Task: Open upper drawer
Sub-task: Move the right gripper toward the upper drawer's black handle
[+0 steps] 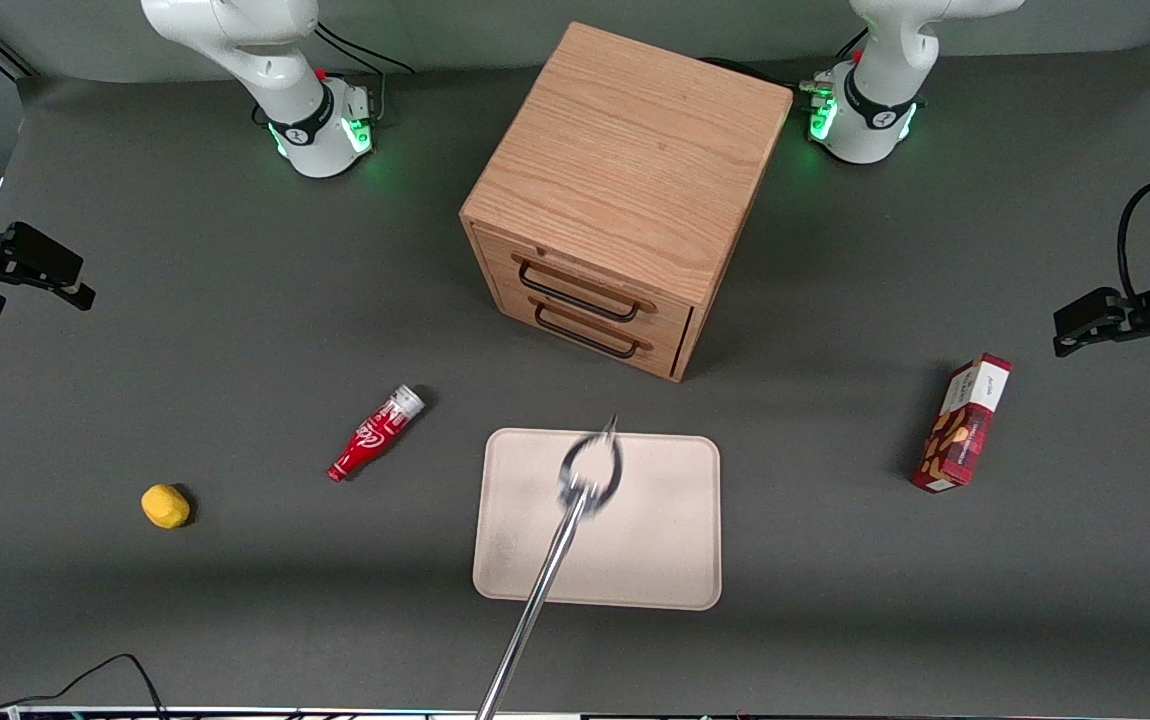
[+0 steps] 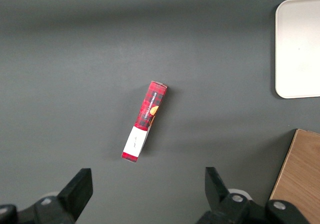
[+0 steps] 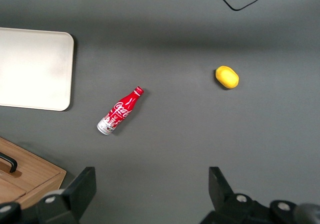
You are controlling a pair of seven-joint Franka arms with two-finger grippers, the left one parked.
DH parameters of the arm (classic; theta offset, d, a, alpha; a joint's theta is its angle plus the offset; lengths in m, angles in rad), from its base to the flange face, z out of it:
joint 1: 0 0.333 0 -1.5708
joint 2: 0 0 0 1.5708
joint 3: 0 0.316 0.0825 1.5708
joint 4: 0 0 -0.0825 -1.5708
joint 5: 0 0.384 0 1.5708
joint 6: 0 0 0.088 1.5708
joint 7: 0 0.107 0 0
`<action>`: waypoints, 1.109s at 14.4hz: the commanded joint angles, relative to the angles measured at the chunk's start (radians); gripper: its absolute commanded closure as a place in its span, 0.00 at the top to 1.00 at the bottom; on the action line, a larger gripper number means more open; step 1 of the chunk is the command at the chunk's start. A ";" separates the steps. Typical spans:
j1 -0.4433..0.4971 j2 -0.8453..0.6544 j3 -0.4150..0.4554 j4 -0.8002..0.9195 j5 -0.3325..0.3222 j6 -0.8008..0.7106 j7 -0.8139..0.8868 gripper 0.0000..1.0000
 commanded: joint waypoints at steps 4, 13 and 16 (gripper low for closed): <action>0.025 0.038 0.014 0.047 0.005 -0.012 -0.009 1.00; 0.136 0.181 0.437 0.159 -0.274 -0.028 -0.179 1.00; 0.145 0.260 0.551 0.167 -0.293 0.012 -0.218 1.00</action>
